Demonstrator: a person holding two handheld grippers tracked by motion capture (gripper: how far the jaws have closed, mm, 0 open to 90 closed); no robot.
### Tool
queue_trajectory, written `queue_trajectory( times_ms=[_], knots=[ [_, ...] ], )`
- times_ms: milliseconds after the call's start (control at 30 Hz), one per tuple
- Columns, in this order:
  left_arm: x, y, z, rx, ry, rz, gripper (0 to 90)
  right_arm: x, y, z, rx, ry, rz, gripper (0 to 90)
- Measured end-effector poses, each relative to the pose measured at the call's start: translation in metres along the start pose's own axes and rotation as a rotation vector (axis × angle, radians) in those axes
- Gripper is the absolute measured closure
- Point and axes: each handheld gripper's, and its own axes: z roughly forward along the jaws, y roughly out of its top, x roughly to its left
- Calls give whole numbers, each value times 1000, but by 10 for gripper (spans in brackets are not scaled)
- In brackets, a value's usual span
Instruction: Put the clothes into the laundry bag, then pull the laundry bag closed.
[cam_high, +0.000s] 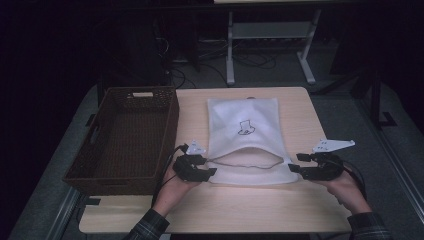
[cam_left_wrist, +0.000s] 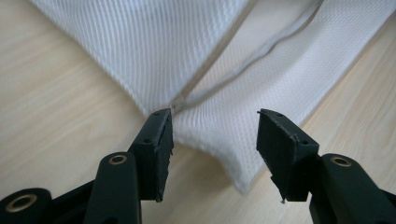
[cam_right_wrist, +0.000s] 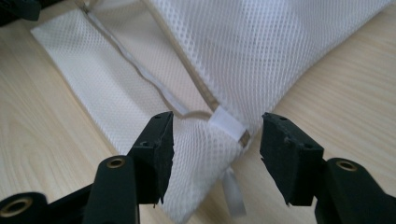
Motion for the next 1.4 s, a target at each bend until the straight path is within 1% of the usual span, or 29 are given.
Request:
queue_trajectory(
  times_ms=[100, 133, 167, 233, 267, 300, 333, 367, 400, 467, 567, 700, 733, 767, 833, 867, 933, 967, 1000, 1033, 1067, 1167, 1200, 1233, 1300, 1367, 1400],
  knots=[
    [-1, 6, 3, -19, -6, 27, 457, 2, 7, 5, -1, 16, -17, 453],
    [-1, 9, 4, -36, -10, 44, 466, 2, 8, 7, 0, 20, -22, 468],
    [-2, 11, 5, -41, -13, 50, 481, 3, 11, 9, 1, 32, -25, 477],
    [-2, 16, 7, -49, -22, 60, 491, 4, 14, 13, 5, 39, -42, 492],
    [-2, 16, 7, -49, -22, 60, 494, 5, 16, 15, 6, 49, -45, 495],
    [-3, 22, 11, -65, -30, 71, 496, 6, 19, 18, 2, 58, -57, 497],
    [-3, 22, 11, -65, -30, 71, 499, 6, 21, 19, 0, 60, -60, 500],
    [-4, 29, 14, -79, -40, 83, 502, 7, 25, 22, -4, 67, -67, 500],
    [-5, 31, 16, -84, -42, 90, 503, 8, 27, 23, -10, 69, -72, 502],
    [-8, 35, 21, -83, -54, 99, 503, 10, 33, 27, -19, 83, -74, 508],
    [-10, 39, 29, -79, -56, 119, 503, 15, 40, 37, -20, 94, -95, 509],
    [-11, 43, 37, -72, -51, 135, 503, 19, 47, 48, -4, 76, -126, 511],
    [-11, 44, 39, -74, -48, 138, 506, 19, 48, 50, -10, 71, -129, 520],
    [-10, 45, 41, -71, -49, 142, 527, 19, 49, 53, -7, 73, -126, 534],
    [-10, 47, 45, -69, -51, 151, 581, 20, 51, 56, -2, 59, -135, 578],
    [-9, 48, 48, -67, -48, 159, 618, 20, 53, 57, -7, 60, -138, 628],
    [-9, 48, 52, -65, -62, 174, 681, 21, 55, 60, -9, 65, -146, 697],
    [-9, 48, 53, -66, -71, 177, 714, 22, 55, 60, -10, 66, -151, 742],
    [-9, 48, 53, -66, -71, 177, 751, 22, 55, 60, -8, 70, -153, 769],
    [-9, 47, 57, -44, -83, 193, 786, 23, 55, 61, -2, 74, -157, 790],
    [-9, 46, 59, -39, -90, 196, 816, 23, 54, 61, 7, 80, -161, 806],
    [-11, 44, 62, -5, -98, 219, 864, 22, 51, 62, 30, 90, -165, 843],
    [-11, 44, 62, -5, -98, 219, 870, 22, 49, 62, 40, 99, -163, 848],
    [-12, 42, 64, 16, -110, 230, 872, 21, 47, 63, 53, 108, -162, 850],
    [-14, 41, 66, 34, -118, 236, 876, 20, 45, 65, 72, 119, -160, 853],
    [-15, 39, 69, 63, -122, 250, 877, 19, 42, 67, 101, 122, -167, 853],
    [-15, 39, 69, 63, -122, 250, 877, 19, 42, 67, 101, 122, -167, 853]
  ],
)
